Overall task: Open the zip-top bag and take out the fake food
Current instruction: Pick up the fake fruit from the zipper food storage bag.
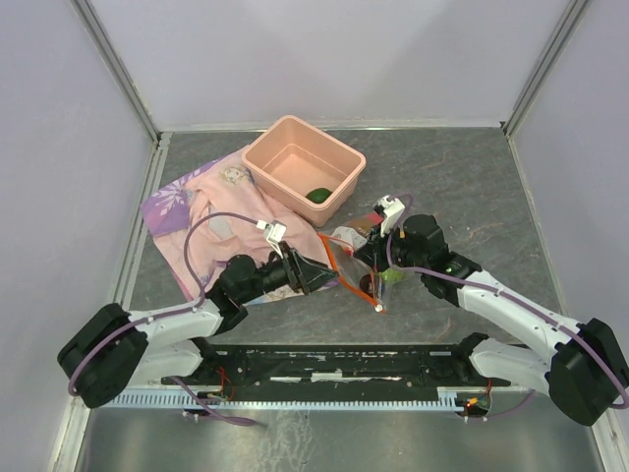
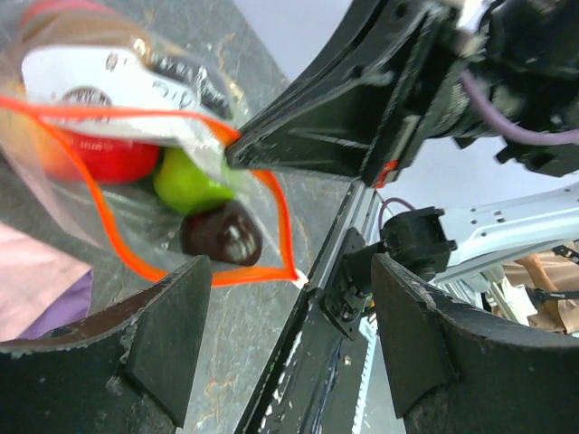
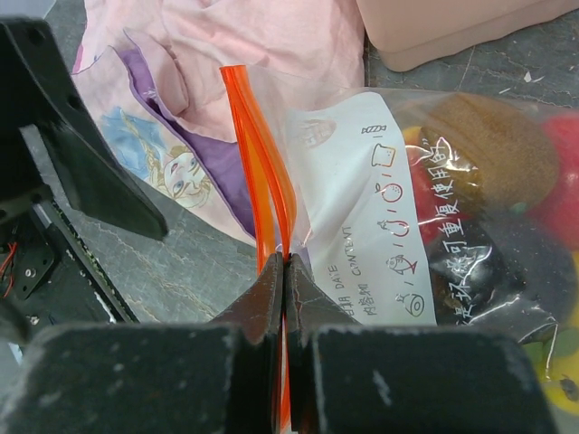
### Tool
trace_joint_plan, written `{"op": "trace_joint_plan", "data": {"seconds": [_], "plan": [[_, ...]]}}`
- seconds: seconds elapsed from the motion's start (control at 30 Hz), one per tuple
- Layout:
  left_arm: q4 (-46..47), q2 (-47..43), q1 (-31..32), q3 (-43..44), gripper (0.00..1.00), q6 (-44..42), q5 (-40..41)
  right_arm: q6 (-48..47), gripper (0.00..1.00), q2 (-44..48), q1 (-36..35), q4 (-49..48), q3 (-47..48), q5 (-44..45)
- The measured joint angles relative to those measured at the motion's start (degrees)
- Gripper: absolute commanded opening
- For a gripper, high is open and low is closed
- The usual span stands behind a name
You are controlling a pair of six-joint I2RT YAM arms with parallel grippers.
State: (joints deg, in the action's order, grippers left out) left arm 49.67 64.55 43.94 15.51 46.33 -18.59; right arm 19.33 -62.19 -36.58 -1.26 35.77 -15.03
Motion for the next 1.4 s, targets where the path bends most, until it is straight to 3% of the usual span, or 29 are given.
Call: {"op": "trace_joint_plan", "data": {"seconds": [0.17,0.5,0.8,0.97,1.4], "plan": [[3.10,6.01,2.21,-0.42,0.59,2.21,2.01,0.39,0.02,0.00,0.00,-0.02,0.00,-0.59],[8.37,19.28,7.63,1.03,0.64,7.26,7.17,1.01,0.01,-0.24,0.00,-0.39,-0.04,-1.77],[10.49,21.81,9.94,3.65,0.61,7.93,12.31,1.95,0.02,-1.18,0.00,-1.64,-0.66,-3.06],[10.75,22.93,10.54,4.37,0.51,8.15,13.84,2.34,0.02,-1.20,0.00,-2.03,-0.79,-3.28],[10.88,33.31,11.74,10.01,0.56,11.76,14.21,2.36,0.02,-1.44,-0.07,-2.14,-0.79,-4.31]]}}
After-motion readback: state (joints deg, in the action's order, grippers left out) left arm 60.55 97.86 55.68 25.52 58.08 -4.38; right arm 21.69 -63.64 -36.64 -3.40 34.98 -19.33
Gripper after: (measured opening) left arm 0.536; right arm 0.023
